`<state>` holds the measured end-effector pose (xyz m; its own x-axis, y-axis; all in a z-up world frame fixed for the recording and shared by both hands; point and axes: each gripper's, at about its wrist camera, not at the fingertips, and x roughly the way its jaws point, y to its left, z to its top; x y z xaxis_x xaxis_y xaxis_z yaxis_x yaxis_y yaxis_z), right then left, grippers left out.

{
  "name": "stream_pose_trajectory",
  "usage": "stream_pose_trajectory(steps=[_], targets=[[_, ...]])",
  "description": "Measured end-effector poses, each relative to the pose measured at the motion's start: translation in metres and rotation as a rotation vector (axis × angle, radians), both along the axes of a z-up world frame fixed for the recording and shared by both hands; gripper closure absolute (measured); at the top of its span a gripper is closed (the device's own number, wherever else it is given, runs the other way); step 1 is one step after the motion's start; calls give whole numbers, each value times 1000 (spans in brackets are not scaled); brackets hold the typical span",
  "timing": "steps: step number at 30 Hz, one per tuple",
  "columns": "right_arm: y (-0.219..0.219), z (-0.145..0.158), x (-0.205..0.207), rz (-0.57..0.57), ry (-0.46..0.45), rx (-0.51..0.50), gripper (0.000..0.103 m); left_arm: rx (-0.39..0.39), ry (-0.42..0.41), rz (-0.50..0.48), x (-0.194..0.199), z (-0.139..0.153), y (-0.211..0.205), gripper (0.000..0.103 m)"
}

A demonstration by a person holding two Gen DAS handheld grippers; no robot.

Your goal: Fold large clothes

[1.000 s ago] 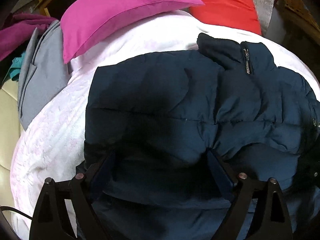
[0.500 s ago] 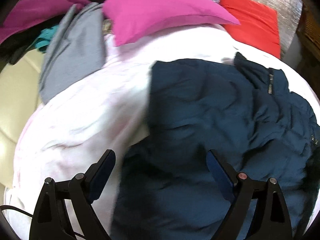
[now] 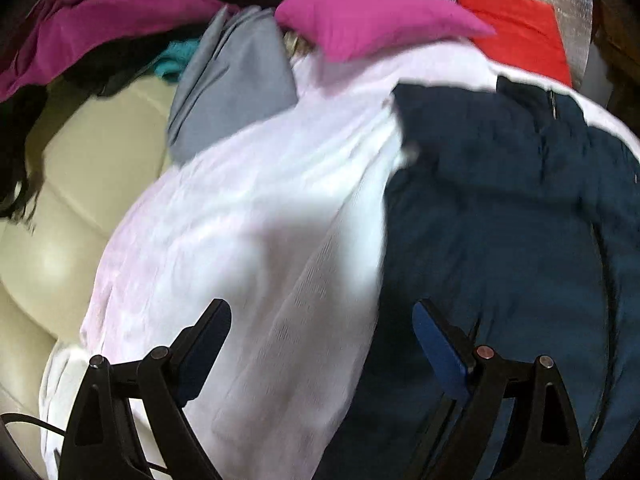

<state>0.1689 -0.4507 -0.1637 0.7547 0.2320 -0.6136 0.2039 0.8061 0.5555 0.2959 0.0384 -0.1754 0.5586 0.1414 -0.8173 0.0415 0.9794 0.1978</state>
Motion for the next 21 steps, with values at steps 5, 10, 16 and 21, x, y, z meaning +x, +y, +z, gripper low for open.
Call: stream_pose_trajectory(steps=[5,10,16,21], targets=[[8,-14,-36,-15,6,61,42,-46,45,14,-42,-9,21,11],[17,-26,-69,-5,15,90,36,-53,87,-22,-77,-26,23,11],[8,-49,-110,-19,55,152,36,-167,124,-22,-91,-35,38,11],[1,-68,-137,-35,95,177,36,-319,166,-15,-89,-45,48,11]])
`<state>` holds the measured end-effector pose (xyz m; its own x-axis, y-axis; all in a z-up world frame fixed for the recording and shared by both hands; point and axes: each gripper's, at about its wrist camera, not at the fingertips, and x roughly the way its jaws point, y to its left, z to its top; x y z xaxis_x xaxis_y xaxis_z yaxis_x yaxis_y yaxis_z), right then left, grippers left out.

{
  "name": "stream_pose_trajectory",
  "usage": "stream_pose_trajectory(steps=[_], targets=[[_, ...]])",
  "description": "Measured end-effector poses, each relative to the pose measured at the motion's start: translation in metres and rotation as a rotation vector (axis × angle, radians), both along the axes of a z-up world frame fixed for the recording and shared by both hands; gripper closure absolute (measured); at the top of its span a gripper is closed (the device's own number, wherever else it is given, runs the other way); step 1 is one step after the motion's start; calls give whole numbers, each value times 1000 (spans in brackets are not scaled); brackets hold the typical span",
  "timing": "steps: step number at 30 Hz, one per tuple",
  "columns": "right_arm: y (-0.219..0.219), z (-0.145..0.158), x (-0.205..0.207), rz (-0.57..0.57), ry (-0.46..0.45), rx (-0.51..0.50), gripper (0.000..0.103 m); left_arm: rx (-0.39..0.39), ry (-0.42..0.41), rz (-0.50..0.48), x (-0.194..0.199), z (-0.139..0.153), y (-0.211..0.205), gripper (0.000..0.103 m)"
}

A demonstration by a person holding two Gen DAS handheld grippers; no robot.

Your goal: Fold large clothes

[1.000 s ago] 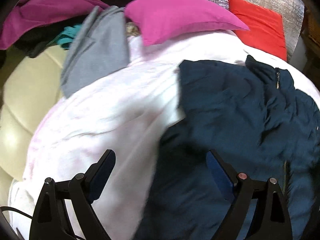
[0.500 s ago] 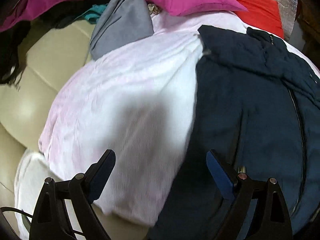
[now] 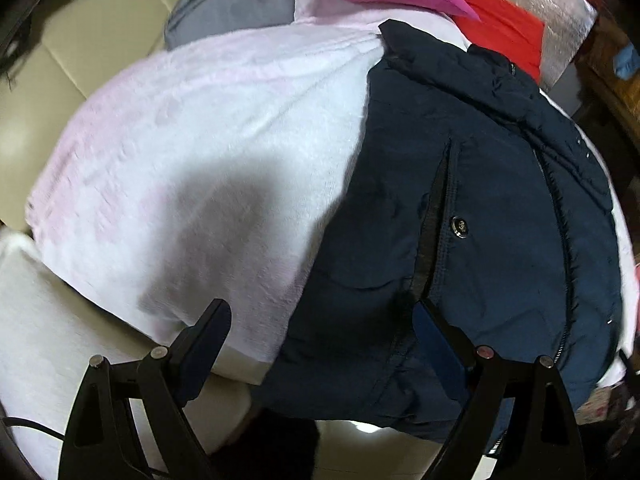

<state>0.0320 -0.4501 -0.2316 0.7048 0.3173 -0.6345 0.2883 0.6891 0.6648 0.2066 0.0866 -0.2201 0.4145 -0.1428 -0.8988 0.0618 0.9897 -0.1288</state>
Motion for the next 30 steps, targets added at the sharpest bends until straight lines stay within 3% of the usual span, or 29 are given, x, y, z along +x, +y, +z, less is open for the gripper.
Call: stream_pose_trajectory(steps=[2,5,6,10,14,17,19,21,23,26,27,30], targets=[[-2,-6,-4,-4,13,12,36,-64,35,-7,0,-7,2,15],[-5,-11,-3,-24,32,-23,36,-128,66,-23,-2,-13,1,43],[-5,-13,-1,-29,36,-35,36,-128,68,-25,-3,-15,0,45],[-4,-20,8,-23,40,0,36,-134,74,-30,-2,-18,-1,46],[10,-24,19,25,61,-62,35,-179,115,-2,0,-24,3,40],[18,-22,21,89,33,-19,38,-205,121,-8,-2,-25,3,41],[22,-19,20,140,-1,16,53,-210,120,-48,-4,-25,-3,45],[28,-13,20,185,-43,23,53,-184,111,-88,-7,-24,-13,57],[30,-16,23,185,-14,-9,53,-177,104,-120,-10,-24,-20,61],[25,-31,31,157,60,8,53,-176,113,-109,-10,-25,-22,59],[25,-31,32,156,58,11,53,-177,120,-97,-9,-26,-21,53],[29,-29,33,178,50,-17,54,-161,121,-92,-7,-27,-22,49]])
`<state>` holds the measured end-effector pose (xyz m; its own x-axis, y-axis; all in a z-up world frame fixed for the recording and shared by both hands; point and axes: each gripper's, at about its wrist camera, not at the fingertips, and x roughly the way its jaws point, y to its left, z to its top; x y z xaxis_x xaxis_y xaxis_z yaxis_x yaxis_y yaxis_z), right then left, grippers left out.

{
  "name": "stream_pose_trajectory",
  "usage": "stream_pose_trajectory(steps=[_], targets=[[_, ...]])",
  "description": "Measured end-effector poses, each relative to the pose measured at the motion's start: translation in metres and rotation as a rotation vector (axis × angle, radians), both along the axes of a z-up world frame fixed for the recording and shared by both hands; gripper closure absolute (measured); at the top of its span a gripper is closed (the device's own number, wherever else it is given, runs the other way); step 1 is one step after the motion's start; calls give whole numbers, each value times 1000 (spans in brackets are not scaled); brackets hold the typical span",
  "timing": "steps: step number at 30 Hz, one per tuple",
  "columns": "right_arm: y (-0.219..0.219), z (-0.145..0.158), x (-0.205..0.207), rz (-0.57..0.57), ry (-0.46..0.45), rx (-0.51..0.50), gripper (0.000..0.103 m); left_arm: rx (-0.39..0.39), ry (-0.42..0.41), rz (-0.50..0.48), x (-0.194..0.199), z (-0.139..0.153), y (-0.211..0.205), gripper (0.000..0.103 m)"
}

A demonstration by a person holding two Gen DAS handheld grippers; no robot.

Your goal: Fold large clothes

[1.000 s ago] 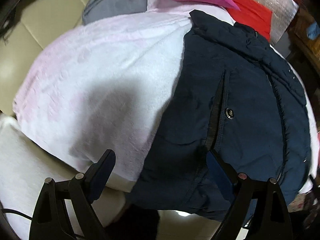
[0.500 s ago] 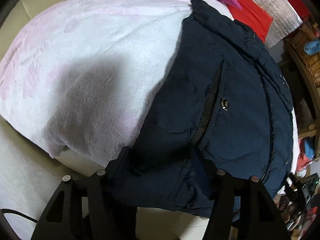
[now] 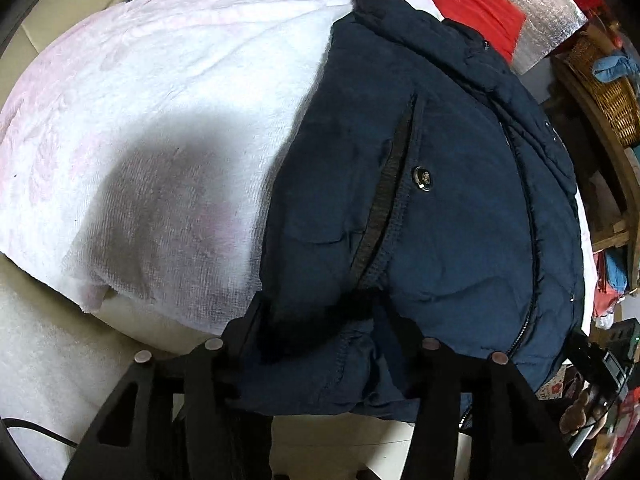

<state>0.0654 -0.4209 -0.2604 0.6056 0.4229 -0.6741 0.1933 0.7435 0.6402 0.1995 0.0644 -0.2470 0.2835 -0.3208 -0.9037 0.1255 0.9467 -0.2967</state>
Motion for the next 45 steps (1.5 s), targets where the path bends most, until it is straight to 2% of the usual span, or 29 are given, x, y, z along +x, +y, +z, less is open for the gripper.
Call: stream_pose_trajectory(steps=[2,3,4,5,6,8,12,14,15,18,24,27,28,29,31,32,33,34,36,38,39,41,42,43,45], targets=[[9,8,0,56,-43,-5,57,12,-14,-22,-2,1,-5,51],[12,11,-4,75,-64,-11,62,16,-20,-32,-3,1,-6,57],[17,16,-5,96,-90,-26,62,20,-25,-45,-3,0,-10,60],[20,18,-5,109,-103,-42,62,25,-32,-58,-5,1,-14,67],[19,17,-4,105,-95,-48,63,23,-34,-64,-6,1,-16,74],[15,1,2,68,-11,-47,63,15,-38,-74,-6,1,-19,77],[14,-2,5,72,0,-64,62,0,-24,-63,-3,-2,-16,77],[18,1,1,79,-10,-109,69,9,-35,-73,-3,-2,-19,77],[21,5,0,87,-19,-149,77,13,-40,-79,-4,-1,-15,80],[23,11,-5,83,-47,-170,84,12,-55,-89,-7,2,-17,86],[11,36,-20,62,-128,-175,86,8,-77,-126,-32,2,-30,89],[0,37,-23,34,-115,-181,86,6,-49,-171,-50,-8,-44,88],[-7,33,-23,17,-85,-183,86,23,-43,-174,-54,-12,-47,87],[-9,30,-21,7,-62,-182,85,38,-37,-166,-53,-15,-48,85],[-13,23,-19,4,-18,-165,83,51,-12,-139,-47,-18,-45,70],[-13,22,-18,3,-9,-176,82,54,17,-113,-43,-22,-42,55],[-14,22,-17,2,-2,-182,73,58,32,-92,-42,-25,-38,45],[-18,20,-17,3,8,-182,57,58,46,-81,-41,-28,-37,43],[-19,17,-17,3,11,-169,39,46,67,-94,-40,-33,-39,42],[-16,12,-14,13,13,-192,39,32,62,-118,-39,-34,-44,45],[-11,11,-12,31,15,-220,40,26,55,-132,-40,-34,-47,59],[-1,16,-12,58,-3,-271,56,12,40,-159,-41,-30,-49,74],[1,18,-16,60,-9,-270,70,5,33,-163,-42,-28,-50,82],[0,22,-18,58,-28,-248,80,-6,30,-165,-42,-26,-51,83],[-1,30,-20,56,-66,-219,85,-38,15,-171,-44,-18,-47,85]])
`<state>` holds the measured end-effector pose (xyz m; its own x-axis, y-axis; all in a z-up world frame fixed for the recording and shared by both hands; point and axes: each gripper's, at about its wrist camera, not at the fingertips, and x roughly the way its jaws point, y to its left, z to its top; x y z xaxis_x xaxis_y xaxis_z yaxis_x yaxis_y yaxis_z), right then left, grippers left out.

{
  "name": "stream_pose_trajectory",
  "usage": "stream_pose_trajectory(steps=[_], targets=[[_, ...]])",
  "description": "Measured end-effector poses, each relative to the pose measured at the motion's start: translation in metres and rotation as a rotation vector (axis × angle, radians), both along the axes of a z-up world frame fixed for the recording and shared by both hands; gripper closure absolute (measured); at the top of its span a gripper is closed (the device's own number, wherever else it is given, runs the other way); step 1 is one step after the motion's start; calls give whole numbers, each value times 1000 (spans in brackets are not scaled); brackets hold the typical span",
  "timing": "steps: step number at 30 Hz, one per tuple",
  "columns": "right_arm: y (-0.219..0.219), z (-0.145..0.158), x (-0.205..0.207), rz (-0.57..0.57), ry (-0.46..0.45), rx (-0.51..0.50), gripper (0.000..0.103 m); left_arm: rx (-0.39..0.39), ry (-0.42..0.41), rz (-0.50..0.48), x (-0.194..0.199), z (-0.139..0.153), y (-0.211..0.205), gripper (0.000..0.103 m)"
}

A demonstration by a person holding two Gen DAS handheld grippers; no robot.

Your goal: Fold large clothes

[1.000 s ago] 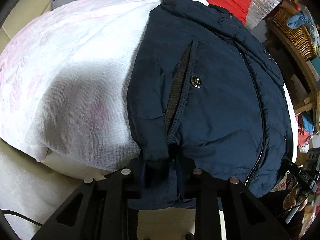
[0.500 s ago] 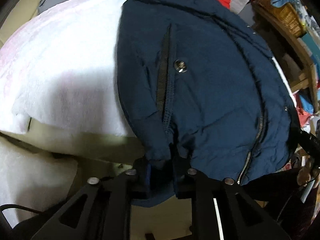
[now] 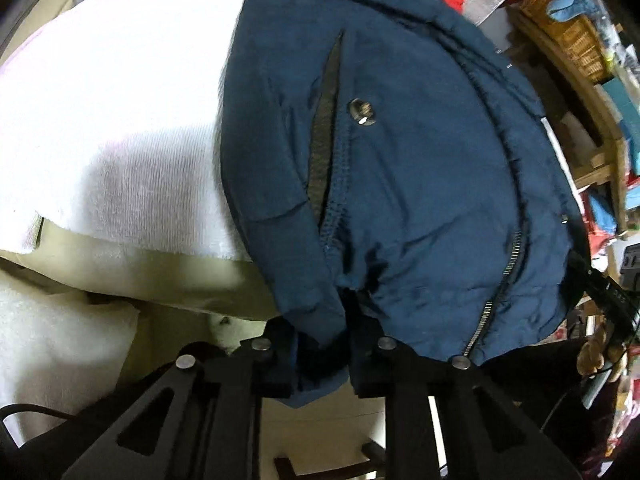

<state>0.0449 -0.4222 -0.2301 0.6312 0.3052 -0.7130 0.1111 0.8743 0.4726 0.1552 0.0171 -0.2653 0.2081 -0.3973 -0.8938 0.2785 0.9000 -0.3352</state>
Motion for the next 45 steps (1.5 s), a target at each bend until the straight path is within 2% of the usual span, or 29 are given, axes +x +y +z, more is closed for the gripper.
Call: stream_pose_trajectory(steps=[4,6,12,14,19,27,32,34,38,42,45], targets=[[-2,23,-3,24,-83,50,87,-91,-36,-24,-3,21,12,86],[-4,40,-2,40,-152,107,88,-142,-57,-34,-2,37,19,87],[-11,82,23,46,-284,158,90,-294,-147,-38,16,97,37,89],[-15,93,36,27,-326,180,90,-343,-172,-30,39,117,32,89],[-34,108,80,-61,-396,244,91,-431,-194,30,102,137,18,90],[-76,101,169,-200,-395,285,91,-515,-229,200,203,129,-4,90],[-100,82,235,-267,-345,293,91,-476,-242,341,267,94,-32,90],[-108,75,249,-290,-340,305,91,-471,-240,382,280,83,-30,90],[-125,63,279,-314,-323,309,91,-460,-209,403,310,67,-34,90],[-130,55,302,-317,-308,296,91,-413,-243,379,327,77,-43,90],[-136,53,305,-329,-317,319,91,-422,-252,375,340,78,-48,89]])
